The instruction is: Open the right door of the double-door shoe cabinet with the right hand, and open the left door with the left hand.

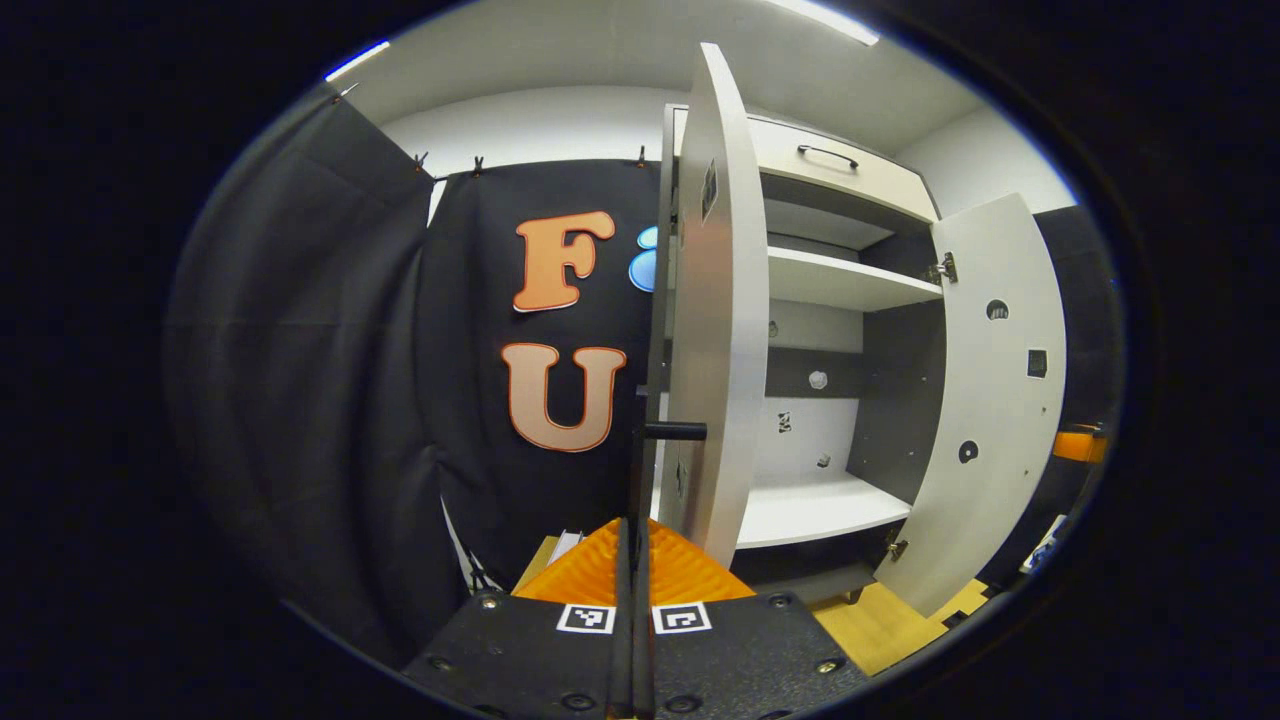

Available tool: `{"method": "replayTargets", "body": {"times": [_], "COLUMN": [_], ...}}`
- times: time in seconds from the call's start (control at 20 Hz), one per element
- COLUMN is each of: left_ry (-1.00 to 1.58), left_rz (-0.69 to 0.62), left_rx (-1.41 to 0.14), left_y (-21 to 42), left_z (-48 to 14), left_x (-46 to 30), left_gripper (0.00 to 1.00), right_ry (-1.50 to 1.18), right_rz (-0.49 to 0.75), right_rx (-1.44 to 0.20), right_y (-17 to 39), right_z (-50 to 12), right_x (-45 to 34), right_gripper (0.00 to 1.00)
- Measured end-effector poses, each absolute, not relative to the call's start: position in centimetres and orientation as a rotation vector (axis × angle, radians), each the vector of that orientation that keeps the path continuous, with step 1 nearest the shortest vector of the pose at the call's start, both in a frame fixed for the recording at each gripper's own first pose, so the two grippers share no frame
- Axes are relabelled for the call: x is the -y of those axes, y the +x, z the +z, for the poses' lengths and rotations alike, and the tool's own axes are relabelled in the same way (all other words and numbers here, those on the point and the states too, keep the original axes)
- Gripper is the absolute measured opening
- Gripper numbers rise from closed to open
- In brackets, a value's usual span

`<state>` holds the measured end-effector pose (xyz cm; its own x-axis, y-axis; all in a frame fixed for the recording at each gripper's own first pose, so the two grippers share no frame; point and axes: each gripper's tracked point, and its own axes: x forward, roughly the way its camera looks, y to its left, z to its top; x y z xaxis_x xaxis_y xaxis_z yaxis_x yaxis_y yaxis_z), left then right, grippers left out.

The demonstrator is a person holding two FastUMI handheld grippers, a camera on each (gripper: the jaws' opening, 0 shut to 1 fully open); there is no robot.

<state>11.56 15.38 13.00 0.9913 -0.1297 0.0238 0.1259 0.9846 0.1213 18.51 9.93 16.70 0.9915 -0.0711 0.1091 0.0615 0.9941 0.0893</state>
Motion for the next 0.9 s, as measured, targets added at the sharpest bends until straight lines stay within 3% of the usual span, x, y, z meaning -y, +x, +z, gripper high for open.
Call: {"method": "replayTargets", "body": {"times": [0.5, 0.6, 0.65, 0.75, 0.8, 0.85, 0.9], "left_ry": [0.128, 0.129, 0.133, 0.147, 0.149, 0.145, 0.135], "left_rz": [-0.127, -0.123, -0.123, -0.116, -0.111, -0.112, -0.117], "left_rx": [0.055, 0.064, 0.069, 0.082, 0.092, 0.099, 0.099], "left_y": [7.1, 6.4, 6.1, 5.2, 4.9, 4.7, 4.6], "left_z": [15.7, 16.1, 16.3, 16.9, 17.2, 17.4, 17.4], "left_x": [-12.6, -11.8, -11.4, -10.6, -10.4, -10.1, -9.6], "left_gripper": [0.0, 0.04, 0.1, 0.17, 0.12, 0.2, 0.18], "right_ry": [0.067, 0.062, 0.061, 0.056, 0.053, 0.05, 0.048], "right_rz": [-0.093, -0.098, -0.1, -0.099, -0.099, -0.099, -0.099], "right_rx": [0.121, 0.126, 0.127, 0.127, 0.127, 0.129, 0.132], "right_y": [18.2, 18.2, 18.1, 18.1, 18.1, 18.0, 18.0], "right_z": [17.0, 17.1, 17.1, 17.2, 17.2, 17.2, 17.3], "right_x": [-8.5, -8.2, -8.1, -7.9, -7.8, -7.7, -7.7], "right_gripper": [0.91, 0.91, 0.99, 0.99, 0.99, 0.99, 0.99]}}
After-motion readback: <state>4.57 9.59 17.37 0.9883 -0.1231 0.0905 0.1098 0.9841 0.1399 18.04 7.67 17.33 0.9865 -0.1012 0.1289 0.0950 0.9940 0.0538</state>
